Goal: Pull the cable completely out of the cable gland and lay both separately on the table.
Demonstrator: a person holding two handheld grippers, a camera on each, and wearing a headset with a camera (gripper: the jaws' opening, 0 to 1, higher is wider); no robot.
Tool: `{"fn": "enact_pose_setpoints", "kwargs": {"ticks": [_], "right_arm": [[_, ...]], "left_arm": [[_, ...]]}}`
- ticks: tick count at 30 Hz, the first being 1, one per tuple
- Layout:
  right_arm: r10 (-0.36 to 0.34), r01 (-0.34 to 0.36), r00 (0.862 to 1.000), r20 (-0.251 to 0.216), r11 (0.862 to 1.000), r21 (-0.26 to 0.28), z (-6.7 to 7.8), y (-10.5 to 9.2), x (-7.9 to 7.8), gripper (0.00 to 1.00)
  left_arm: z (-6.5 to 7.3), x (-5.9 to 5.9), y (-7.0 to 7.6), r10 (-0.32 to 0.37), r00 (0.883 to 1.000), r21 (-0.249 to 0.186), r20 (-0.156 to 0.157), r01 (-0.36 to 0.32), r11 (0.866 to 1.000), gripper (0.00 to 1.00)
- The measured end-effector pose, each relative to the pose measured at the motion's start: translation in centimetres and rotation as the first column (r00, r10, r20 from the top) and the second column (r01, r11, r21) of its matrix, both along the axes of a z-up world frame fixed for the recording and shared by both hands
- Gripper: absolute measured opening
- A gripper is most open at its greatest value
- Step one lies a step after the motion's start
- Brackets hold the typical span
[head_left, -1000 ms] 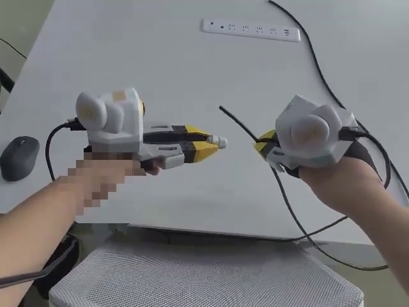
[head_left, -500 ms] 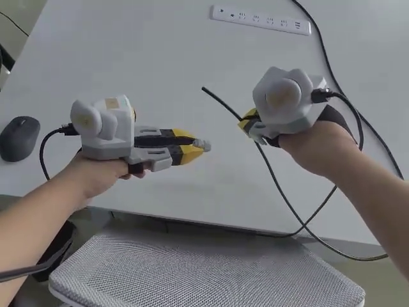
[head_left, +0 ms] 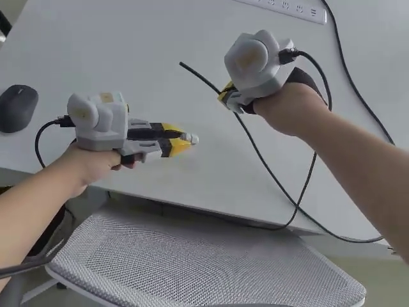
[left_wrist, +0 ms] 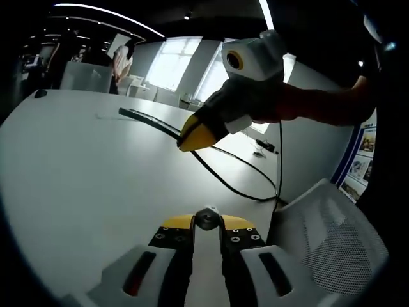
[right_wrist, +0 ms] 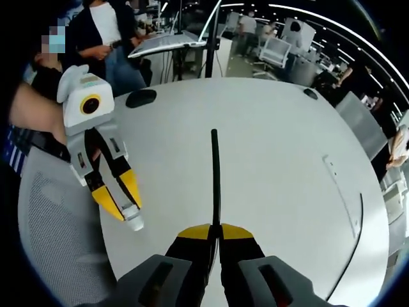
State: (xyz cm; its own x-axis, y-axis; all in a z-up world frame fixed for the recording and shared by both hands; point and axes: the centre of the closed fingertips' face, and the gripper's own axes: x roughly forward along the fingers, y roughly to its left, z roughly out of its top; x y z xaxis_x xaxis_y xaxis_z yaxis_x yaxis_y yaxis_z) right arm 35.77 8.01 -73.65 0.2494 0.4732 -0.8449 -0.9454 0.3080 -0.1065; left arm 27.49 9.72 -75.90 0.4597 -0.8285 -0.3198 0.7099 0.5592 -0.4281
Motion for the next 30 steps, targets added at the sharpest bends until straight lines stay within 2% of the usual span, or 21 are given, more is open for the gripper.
{"fn": "enact_pose_setpoints", "kwargs": {"ticks": [5, 11, 16, 18, 23, 25, 30], "right_arm": [[0.028, -0.028, 0.999, -0.031, 0.999, -0.024, -2.9, 1.5, 0.2, 0.0], [0.049, -0.052, 0.998, -0.047, 0.997, -0.052, -5.7, 2.0, 0.0, 0.0], [0.071, -0.074, 0.996, -0.051, 0.995, -0.063, -6.7, 2.4, -0.4, 0.0], [0.068, -0.071, 0.996, -0.056, 0.995, -0.063, -7.0, 2.5, -0.4, 0.0], [0.063, -0.066, 0.996, -0.055, 0.996, -0.056, -7.3, 2.5, -0.5, 0.0], [0.059, -0.062, 0.997, -0.057, 0.997, -0.053, -7.4, 2.5, -0.5, 0.0], [0.058, -0.061, 0.997, -0.054, 0.997, -0.055, -7.7, 2.5, -0.5, 0.0]], "left_arm": [[-2.0, 0.2, 1.1, 0.027, 0.999, 0.004, -0.019, -0.027, 1.0, 0.15], [-3.7, 0.3, 1.7, 0.038, 0.998, 0.018, -0.041, -0.037, 0.999, 0.15], [-4.3, 0.5, 1.7, 0.043, 0.998, 0.02, -0.047, -0.042, 0.999, 0.15], [-4.6, 0.6, 1.7, 0.041, 0.998, 0.035, -0.045, -0.039, 0.999, 0.15], [-4.8, 0.5, 1.4, 0.015, 0.999, 0.055, -0.038, -0.013, 0.998, 0.15], [-4.9, 0.6, 1.3, 0.018, 0.999, 0.048, -0.039, -0.016, 0.999, 0.15], [-5.1, 0.7, 1.5, 0.015, 1.0, 0.078, -0.022, -0.013, 0.997, 0.16]]}}
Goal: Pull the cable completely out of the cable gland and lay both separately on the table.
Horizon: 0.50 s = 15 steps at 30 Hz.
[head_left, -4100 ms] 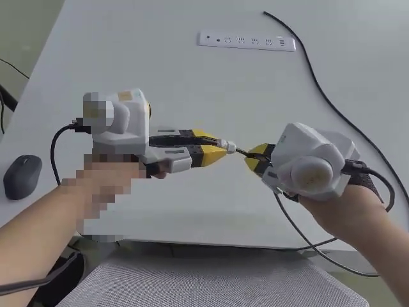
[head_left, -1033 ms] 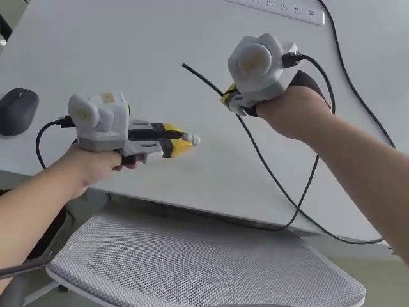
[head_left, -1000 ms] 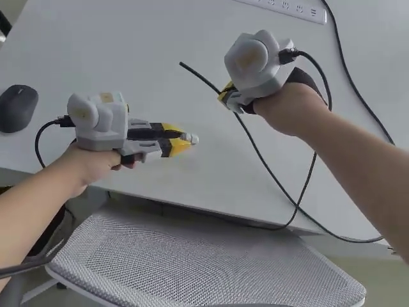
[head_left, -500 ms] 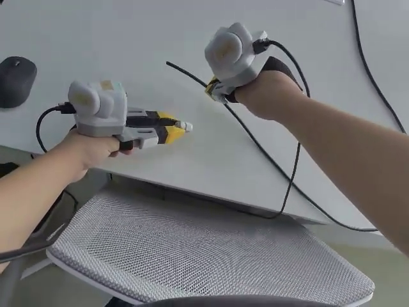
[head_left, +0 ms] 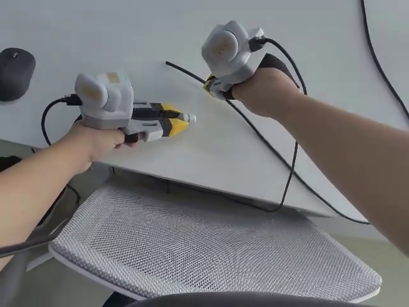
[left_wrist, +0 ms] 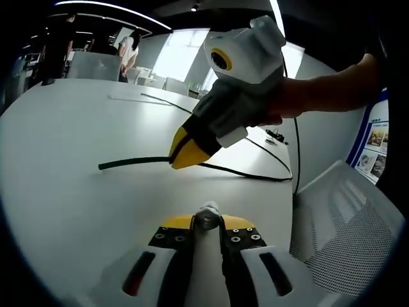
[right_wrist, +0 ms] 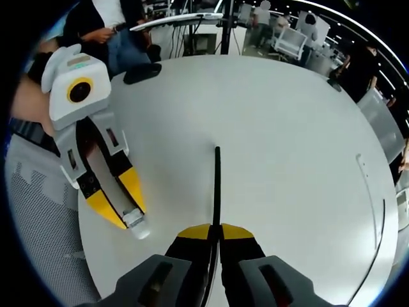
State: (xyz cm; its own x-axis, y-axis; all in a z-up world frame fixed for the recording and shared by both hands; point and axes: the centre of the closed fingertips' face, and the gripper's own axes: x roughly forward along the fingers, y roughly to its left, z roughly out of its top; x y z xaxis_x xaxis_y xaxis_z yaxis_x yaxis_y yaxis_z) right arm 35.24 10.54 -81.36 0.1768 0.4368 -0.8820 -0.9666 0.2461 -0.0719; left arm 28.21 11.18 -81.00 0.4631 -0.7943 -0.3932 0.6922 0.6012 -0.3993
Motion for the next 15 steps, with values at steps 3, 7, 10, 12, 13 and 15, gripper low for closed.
{"fn": "enact_pose_setpoints", "kwargs": {"ticks": [3, 7, 10, 12, 13, 15], "right_arm": [[-0.001, 0.001, 1.0, 0.0, 1.0, 0.001, -0.25, 0.04, -0.01, 0.0], [0.006, -0.006, 1.0, 0.006, 1.0, -0.003, -0.45, 0.08, -0.06, 0.0], [0.012, -0.012, 1.0, 0.01, 1.0, -0.008, -0.67, 0.08, -0.11, 0.0], [0.016, -0.016, 1.0, 0.014, 1.0, -0.012, -0.81, 0.09, -0.13, 0.0], [0.016, -0.016, 1.0, 0.014, 1.0, -0.012, -0.85, 0.1, -0.14, 0.0], [0.018, -0.017, 1.0, 0.016, 1.0, -0.013, -0.92, 0.11, -0.23, 0.0]], "left_arm": [[-0.03, -0.17, 0.03, -0.013, 1.0, 0.017, 0.01, 0.013, 1.0, 0.16], [-0.07, -0.36, 0.17, -0.028, 0.999, 0.048, 0.027, 0.027, 0.999, 0.16], [-0.13, -0.47, 0.17, -0.045, 0.998, 0.081, 0.046, 0.041, 0.996, 0.16], [-0.21, -0.55, 0.17, -0.069, 0.995, 0.123, 0.07, 0.06, 0.991, 0.16], [-0.21, -0.58, 0.13, -0.071, 0.995, 0.129, 0.073, 0.062, 0.99, 0.16], [-0.24, -0.65, 0.11, -0.085, 0.993, 0.152, 0.085, 0.072, 0.986, 0.16]]}}
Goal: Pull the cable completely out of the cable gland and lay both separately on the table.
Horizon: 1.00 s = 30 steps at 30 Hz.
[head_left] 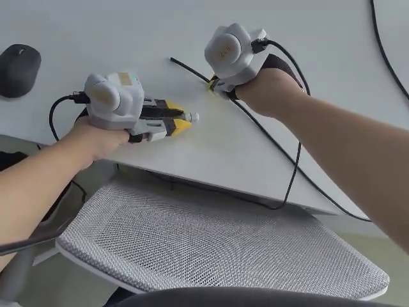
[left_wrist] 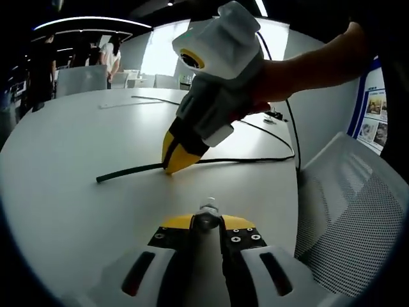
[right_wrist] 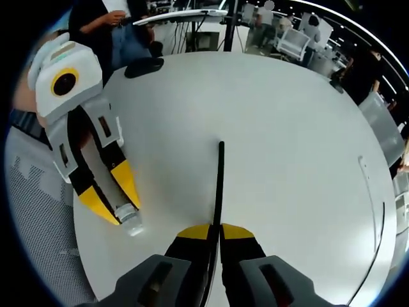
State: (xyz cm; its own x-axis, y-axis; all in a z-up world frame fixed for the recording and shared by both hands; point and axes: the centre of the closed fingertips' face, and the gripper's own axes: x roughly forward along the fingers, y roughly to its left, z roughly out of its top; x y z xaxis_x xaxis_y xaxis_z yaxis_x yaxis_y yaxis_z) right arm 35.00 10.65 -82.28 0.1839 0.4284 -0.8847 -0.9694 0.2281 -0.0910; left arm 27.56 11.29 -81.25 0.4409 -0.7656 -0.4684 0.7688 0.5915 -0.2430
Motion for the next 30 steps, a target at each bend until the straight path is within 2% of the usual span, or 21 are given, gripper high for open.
{"fn": "enact_pose_setpoints", "kwargs": {"ticks": [3, 10, 15, 17, 23, 27, 30], "right_arm": [[-0.005, 0.005, 1.0, 0.003, 1.0, 0.005, 0.1, 0.0, 0.1, 0.0], [0.007, -0.007, 1.0, 0.025, 1.0, 0.0, -0.1, 0.2, 0.2, 0.01], [0.013, -0.012, 0.999, 0.047, 1.0, -0.004, 0.0, 0.2, 0.4, 0.05], [0.009, -0.009, 0.999, 0.052, 1.0, -0.002, 0.1, 0.2, 0.5, 0.08], [-0.008, 0.005, 0.997, 0.079, 0.999, 0.038, 1.4, 0.1, 1.0, 0.12], [-0.04, 0.032, 0.996, 0.082, 0.995, 0.089, 3.0, 0.1, 0.9, 0.13], [-0.039, 0.028, 0.995, 0.097, 0.993, 0.114, 4.3, 0.0, 0.7, 0.14]], "left_arm": [[0.1, -0.1, -0.1, -0.018, 1.0, 0.037, 0.022, 0.017, 0.999, 0.16], [0.1, -0.4, -0.1, -0.045, 0.998, 0.092, 0.047, 0.041, 0.995, 0.16], [0.0, -0.5, -0.2, -0.06, 0.997, 0.128, 0.054, 0.053, 0.99, 0.16], [0.0, -0.4, -0.1, -0.051, 0.997, 0.126, 0.053, 0.044, 0.991, 0.16], [0.4, -0.2, -0.2, -0.04, 0.997, 0.127, 0.064, 0.031, 0.991, 0.21], [0.4, -0.1, -0.2, -0.026, 0.998, 0.133, 0.062, 0.018, 0.991, 0.25], [0.7, 0.0, -0.1, -0.012, 0.998, 0.136, 0.063, 0.004, 0.991, 0.28]]}}
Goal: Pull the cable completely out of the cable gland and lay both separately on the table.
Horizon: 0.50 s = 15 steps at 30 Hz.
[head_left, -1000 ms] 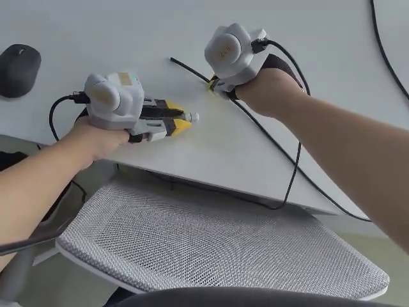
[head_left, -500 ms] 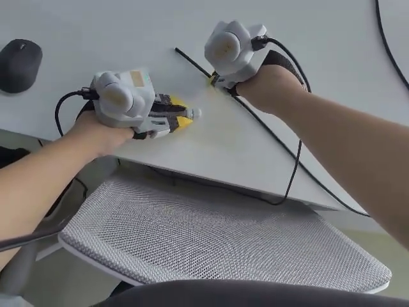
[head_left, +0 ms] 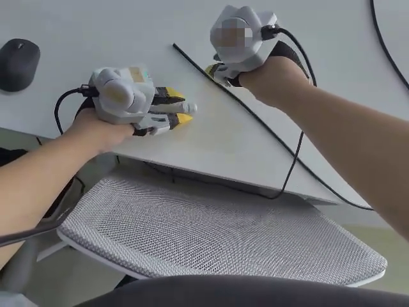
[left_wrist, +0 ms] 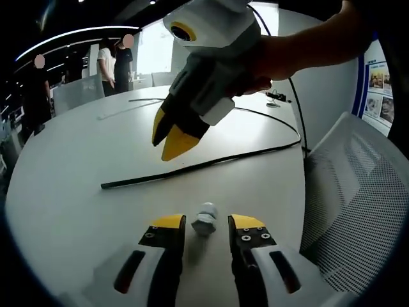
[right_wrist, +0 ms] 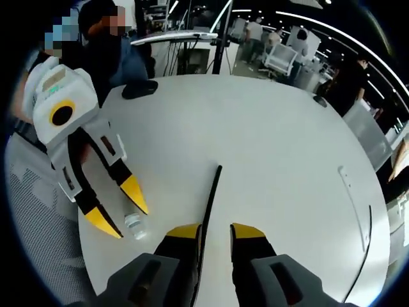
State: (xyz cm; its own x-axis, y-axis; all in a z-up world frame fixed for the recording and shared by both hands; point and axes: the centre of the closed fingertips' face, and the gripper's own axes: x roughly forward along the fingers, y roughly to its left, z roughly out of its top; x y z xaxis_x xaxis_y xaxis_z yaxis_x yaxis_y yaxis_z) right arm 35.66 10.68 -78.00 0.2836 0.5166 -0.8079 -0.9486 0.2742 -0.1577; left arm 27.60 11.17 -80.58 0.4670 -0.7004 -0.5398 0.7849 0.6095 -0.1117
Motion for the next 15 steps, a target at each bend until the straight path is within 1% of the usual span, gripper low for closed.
{"fn": "enact_pose_setpoints", "kwargs": {"ticks": [5, 7, 8, 9, 10, 11, 12, 15], "right_arm": [[-0.021, 0.02, 1.0, 0.009, 0.998, 0.064, 2.3, -0.7, -0.4, 0.17], [-0.032, 0.031, 0.999, 0.014, 0.996, 0.084, 3.0, -1.2, -0.6, 0.18], [-0.041, 0.04, 0.999, 0.016, 0.994, 0.106, 3.6, -1.6, -0.7, 0.19], [-0.054, 0.052, 0.998, 0.016, 0.992, 0.119, 3.5, -2.1, -0.5, 0.2], [-0.074, 0.071, 0.997, 0.013, 0.986, 0.151, 3.8, -2.6, -0.4, 0.22], [-0.08, 0.078, 0.997, 0.009, 0.983, 0.164, 4.0, -2.7, -0.4, 0.23], [-0.094, 0.091, 0.996, 0.006, 0.978, 0.186, 4.8, -3.3, -0.5, 0.24], [-0.121, 0.116, 0.993, 0.009, 0.969, 0.219, 6.2, -5.0, -0.6, 0.26]], "left_arm": [[0.6, 0.0, 0.0, 0.022, 1.0, 0.004, 0.0, -0.022, 1.0, 0.34], [0.9, 0.1, 0.2, 0.038, 0.999, -0.003, -0.002, -0.038, 0.999, 0.37], [1.0, 0.1, 0.2, 0.044, 0.999, -0.005, -0.002, -0.044, 0.999, 0.38], [1.2, 0.2, 0.3, 0.052, 0.999, -0.003, -0.003, -0.052, 0.999, 0.4], [1.3, 0.1, 0.4, 0.057, 0.998, -0.005, -0.002, -0.057, 0.998, 0.41], [1.6, 0.1, 0.5, 0.066, 0.998, -0.008, -0.004, -0.066, 0.998, 0.42], [1.7, 0.1, 0.6, 0.074, 0.997, -0.011, -0.005, -0.074, 0.997, 0.44], [2.5, -0.2, 1.0, 0.098, 0.995, -0.02, -0.01, -0.098, 0.995, 0.46]]}}
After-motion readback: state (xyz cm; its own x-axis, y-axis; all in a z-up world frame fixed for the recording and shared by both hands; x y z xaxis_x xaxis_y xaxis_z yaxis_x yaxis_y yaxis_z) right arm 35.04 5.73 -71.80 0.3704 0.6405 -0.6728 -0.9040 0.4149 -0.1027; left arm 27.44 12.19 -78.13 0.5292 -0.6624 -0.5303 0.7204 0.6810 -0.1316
